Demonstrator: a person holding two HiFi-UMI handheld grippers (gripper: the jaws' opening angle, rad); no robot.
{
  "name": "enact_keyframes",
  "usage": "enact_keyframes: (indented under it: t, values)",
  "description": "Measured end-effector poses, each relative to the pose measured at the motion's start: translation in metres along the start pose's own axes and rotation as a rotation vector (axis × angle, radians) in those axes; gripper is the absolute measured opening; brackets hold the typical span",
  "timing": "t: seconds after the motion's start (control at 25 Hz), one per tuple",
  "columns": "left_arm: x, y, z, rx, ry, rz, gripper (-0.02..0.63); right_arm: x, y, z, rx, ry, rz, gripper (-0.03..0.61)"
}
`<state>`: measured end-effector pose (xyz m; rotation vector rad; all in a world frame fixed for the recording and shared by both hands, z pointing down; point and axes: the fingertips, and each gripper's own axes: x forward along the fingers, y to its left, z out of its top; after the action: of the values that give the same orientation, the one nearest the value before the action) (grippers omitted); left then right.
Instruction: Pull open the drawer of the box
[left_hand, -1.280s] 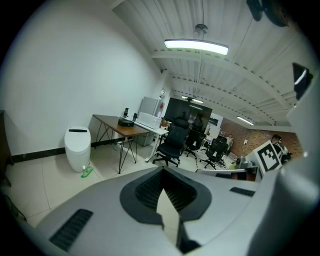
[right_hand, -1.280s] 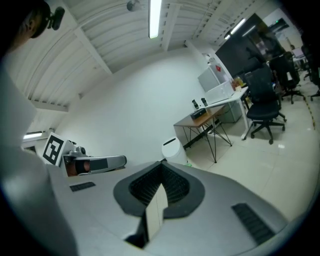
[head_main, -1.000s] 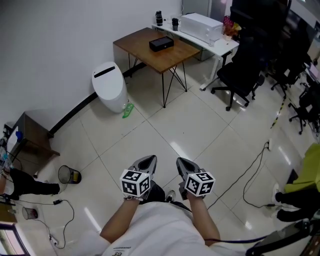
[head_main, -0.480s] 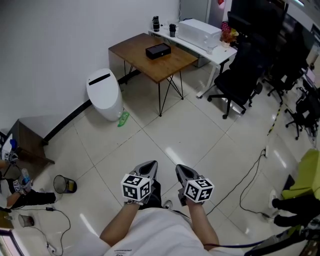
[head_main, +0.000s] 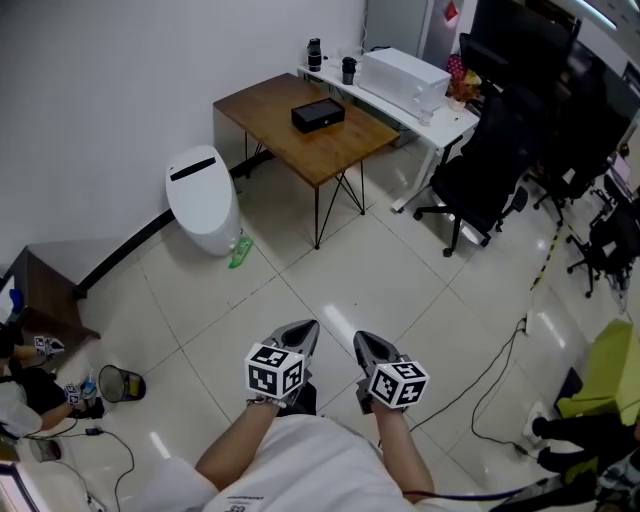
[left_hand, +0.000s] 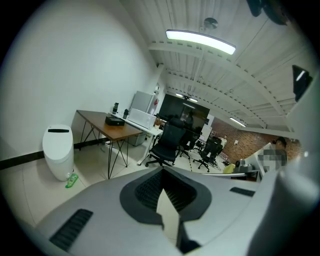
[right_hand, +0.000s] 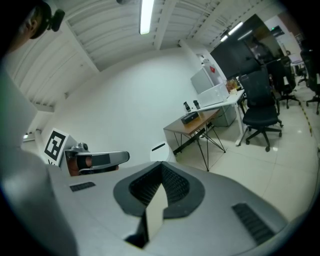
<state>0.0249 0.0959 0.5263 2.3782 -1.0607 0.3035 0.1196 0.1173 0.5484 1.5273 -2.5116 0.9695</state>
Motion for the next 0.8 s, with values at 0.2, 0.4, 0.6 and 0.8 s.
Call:
enact_keyframes:
  t: [0.2,0.4,0.6,0.8]
  values:
    - [0.019,0.029,0.026,0.008,0.004,-0.012,0.002,0.039,-0.001,0.024,-0.011,0.0,-0.001,-0.012]
    - [0.033,0.054,0.042,0.003,0.003,-0.024,0.002,0.066,-0.004,0.037,-0.019,-0.005,-0.016,-0.012]
    - [0.045,0.078,0.054,0.0,0.008,-0.038,0.002,0.088,-0.009,0.049,-0.015,-0.014,-0.046,-0.012]
    - [0.052,0.096,0.06,0.003,0.018,-0.055,0.002,0.108,-0.011,0.054,-0.019,-0.021,-0.065,-0.012]
